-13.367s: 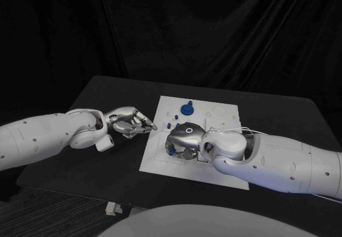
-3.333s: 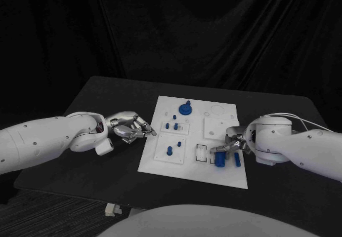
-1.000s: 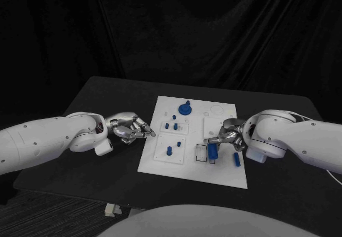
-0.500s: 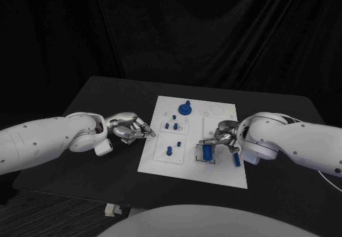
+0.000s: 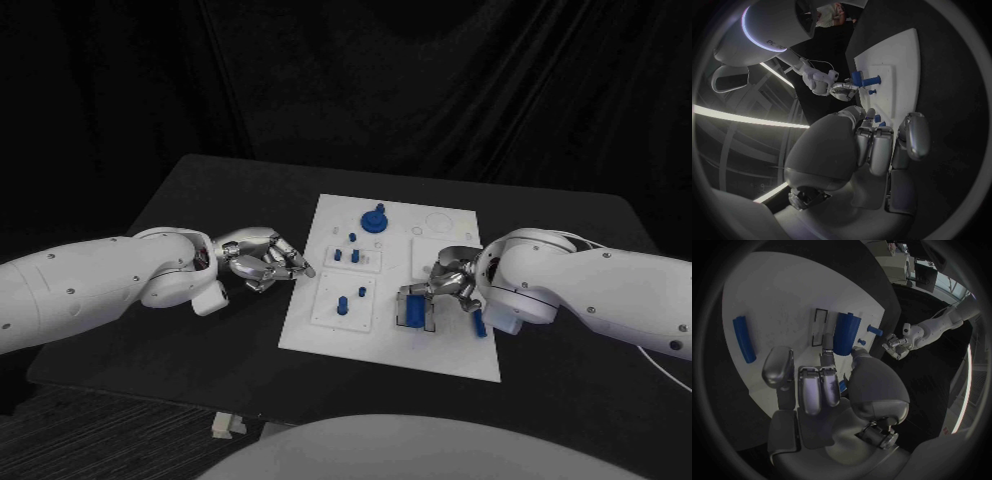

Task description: Assemble the parts on the task board

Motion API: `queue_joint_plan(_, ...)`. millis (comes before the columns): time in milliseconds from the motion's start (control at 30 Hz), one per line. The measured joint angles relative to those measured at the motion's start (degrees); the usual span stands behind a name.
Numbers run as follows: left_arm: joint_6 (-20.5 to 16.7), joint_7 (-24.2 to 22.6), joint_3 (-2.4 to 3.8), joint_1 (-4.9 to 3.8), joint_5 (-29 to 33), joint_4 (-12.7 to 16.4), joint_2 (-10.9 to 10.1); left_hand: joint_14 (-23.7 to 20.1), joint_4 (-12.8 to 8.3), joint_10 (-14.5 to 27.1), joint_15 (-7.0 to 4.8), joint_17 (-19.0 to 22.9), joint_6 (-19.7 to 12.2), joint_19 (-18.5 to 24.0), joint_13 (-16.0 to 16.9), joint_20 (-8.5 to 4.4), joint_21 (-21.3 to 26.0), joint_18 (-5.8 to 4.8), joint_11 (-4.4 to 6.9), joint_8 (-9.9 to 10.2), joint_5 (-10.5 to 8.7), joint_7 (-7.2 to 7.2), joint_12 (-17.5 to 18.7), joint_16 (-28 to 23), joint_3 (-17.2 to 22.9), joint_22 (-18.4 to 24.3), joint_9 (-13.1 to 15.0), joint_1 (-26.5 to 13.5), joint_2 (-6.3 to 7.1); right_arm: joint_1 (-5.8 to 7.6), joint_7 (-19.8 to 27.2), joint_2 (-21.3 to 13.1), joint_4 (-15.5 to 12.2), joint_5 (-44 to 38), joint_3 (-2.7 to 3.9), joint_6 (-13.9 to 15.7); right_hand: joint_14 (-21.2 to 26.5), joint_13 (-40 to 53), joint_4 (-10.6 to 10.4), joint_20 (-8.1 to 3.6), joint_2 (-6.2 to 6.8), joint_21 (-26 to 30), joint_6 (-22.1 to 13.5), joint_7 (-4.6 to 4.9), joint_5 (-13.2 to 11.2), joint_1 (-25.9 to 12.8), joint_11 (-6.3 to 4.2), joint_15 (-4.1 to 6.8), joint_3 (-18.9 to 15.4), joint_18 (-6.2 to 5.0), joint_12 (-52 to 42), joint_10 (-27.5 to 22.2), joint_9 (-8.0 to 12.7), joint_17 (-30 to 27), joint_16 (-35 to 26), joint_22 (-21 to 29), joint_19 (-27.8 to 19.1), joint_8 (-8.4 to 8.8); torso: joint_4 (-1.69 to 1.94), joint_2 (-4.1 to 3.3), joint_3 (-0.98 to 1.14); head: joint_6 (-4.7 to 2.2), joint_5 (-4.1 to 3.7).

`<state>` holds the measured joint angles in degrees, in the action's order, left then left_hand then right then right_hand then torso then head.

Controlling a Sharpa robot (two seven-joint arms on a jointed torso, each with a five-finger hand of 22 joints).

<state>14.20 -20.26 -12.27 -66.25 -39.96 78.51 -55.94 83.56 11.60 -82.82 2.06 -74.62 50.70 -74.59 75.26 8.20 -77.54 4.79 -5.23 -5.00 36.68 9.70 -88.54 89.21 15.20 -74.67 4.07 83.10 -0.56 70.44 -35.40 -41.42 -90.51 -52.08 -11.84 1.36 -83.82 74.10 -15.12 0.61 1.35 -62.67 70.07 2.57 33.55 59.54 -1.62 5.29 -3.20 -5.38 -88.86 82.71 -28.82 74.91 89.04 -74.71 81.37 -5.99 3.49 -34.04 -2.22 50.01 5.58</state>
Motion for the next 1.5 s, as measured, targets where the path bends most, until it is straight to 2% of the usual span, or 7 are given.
queue_joint_plan(67, 0.01, 0.0, 0.0, 0.0, 0.0, 0.0, 0.0, 0.0, 0.0, 0.0, 0.0, 0.0, 0.0, 0.0, 0.0, 0.0, 0.0, 0.0, 0.0, 0.0, 0.0, 0.0, 0.0, 0.0, 0.0, 0.0, 0.0, 0.0, 0.0, -0.01, 0.0, 0.04, 0.01, 0.01, 0.0, -0.18, 0.0, 0.0, 0.0, 0.0, 0.0, 0.0, -0.08, -0.09, -0.54, 0.0, 0.0, 0.0, 0.0, 0.0, 0.0, 0.0, -0.43, 0.0, 0.0, 0.0, 0.0, 0.0, 0.0, 0.0, 0.0, 0.0, 0.02)
queue_joint_plan(400, 0.06, 0.03, 0.0, 0.0, 0.0, -0.01, 0.0, 0.0, 0.0, 0.0, 0.0, 0.0, 0.0, 0.0, 0.0, 0.0, 0.0, 0.0, 0.0, 0.0, 0.0, 0.0, 0.0, 0.0, 0.0, 0.0, 0.0, 0.0, 0.0, -0.04, 0.01, 0.12, 0.03, 0.09, 0.06, -1.1, 0.0, 0.0, -0.93, 0.21, -1.2, 0.02, -2.42, -0.59, -9.48, -1.21, -0.04, 0.02, 0.91, 0.01, 0.0, 0.04, -2.24, 0.0, 0.0, 0.0, 0.21, -0.12, 0.0, 0.0, 0.0, 0.0, -0.02)
queue_joint_plan(633, 0.09, 0.05, 0.01, 0.0, 0.0, -0.03, 0.12, 0.0, 0.0, 0.0, 0.0, 0.0, 0.0, 0.0, 0.0, 0.0, 0.0, 0.0, 0.0, 0.0, 0.0, 0.0, 0.0, 0.0, 0.0, 0.0, 0.0, 0.0, 0.0, -0.12, 0.0, 0.21, 0.12, 0.11, 0.02, -1.62, -0.01, 0.0, -1.27, 0.21, -1.58, 0.68, -2.45, -0.59, -17.28, -3.05, -0.22, 0.02, 0.55, 0.0, 0.0, 0.22, -2.67, 0.0, 0.0, 0.0, 0.22, -0.12, 0.0, 0.01, 0.01, 0.0, -0.05)
queue_joint_plan(767, 0.11, 0.05, 0.01, 0.0, 0.0, -0.03, 0.1, 0.0, 0.0, 0.0, 0.0, 0.0, 0.0, 0.0, 0.0, 0.0, 0.0, 0.0, 0.0, 0.0, 0.0, 0.0, 0.0, 0.0, 0.0, 0.0, 0.0, 0.0, 0.0, -0.15, -0.03, 0.27, 0.3, 0.11, 0.01, -1.72, 0.0, 0.0, -1.55, 0.21, -1.59, 0.68, -2.43, -0.61, -17.96, -3.56, -0.22, 0.02, 0.26, 0.0, 0.0, 0.21, -2.84, 0.0, 0.0, 0.0, 0.22, -0.12, 0.0, 0.01, 0.01, 0.0, 0.07)
queue_joint_plan(833, 0.11, 0.06, 0.01, 0.0, 0.0, -0.02, 0.07, 0.0, 0.0, 0.0, 0.0, 0.0, 0.0, 0.0, 0.0, 0.0, 0.0, 0.0, 0.0, 0.0, 0.0, 0.0, 0.0, 0.0, 0.0, 0.0, 0.0, 0.0, 0.0, -0.15, -0.04, 0.28, 0.41, 0.11, 0.01, -1.72, -0.01, 0.0, -1.55, 0.21, -3.09, 0.68, -2.52, -0.58, -17.97, -5.06, -0.22, 0.02, 0.26, 0.01, 0.0, 0.23, -2.92, 0.0, 0.0, 0.0, 0.22, -0.12, 0.0, 0.01, 0.01, 0.0, 0.14)
queue_joint_plan(1133, 0.16, 0.09, 0.0, 0.01, 0.0, 0.0, 0.03, 0.0, 0.0, 0.0, 0.0, 0.0, 0.0, 0.0, 0.0, 0.0, 0.0, 0.0, 0.0, 0.0, 0.0, 0.0, 0.0, 0.0, 0.0, 0.0, 0.0, 0.0, 0.0, -0.15, -0.05, 0.23, 0.81, 0.13, 0.02, -1.42, 0.0, 0.0, -1.55, 0.22, -5.59, 0.68, -3.44, -0.41, -18.24, -7.55, -0.22, 0.02, 0.25, 0.0, 0.0, 0.22, -3.79, 0.0, 0.0, 0.0, 0.23, -0.73, 0.01, 0.0, 0.01, 0.0, 0.2)
queue_joint_plan(1500, 0.22, 0.11, 0.01, 0.01, 0.0, 0.05, -0.08, 0.0, 0.0, 0.0, 0.0, 0.0, 0.0, 0.0, 0.0, 0.0, 0.0, 0.0, 0.0, 0.0, 0.0, 0.0, 0.0, 0.0, 0.0, 0.0, 0.0, 0.0, 0.0, -0.16, 0.02, -1.75, -0.24, 0.14, 0.01, 0.02, -0.01, 0.0, -1.4, 0.31, -5.58, 0.68, -3.42, -0.43, -17.58, -7.54, -0.35, 0.03, -1.79, 0.01, 0.0, 0.35, -4.23, 0.0, 0.0, 0.0, 0.33, -0.74, 0.02, 0.0, 0.01, 0.0, 0.4)
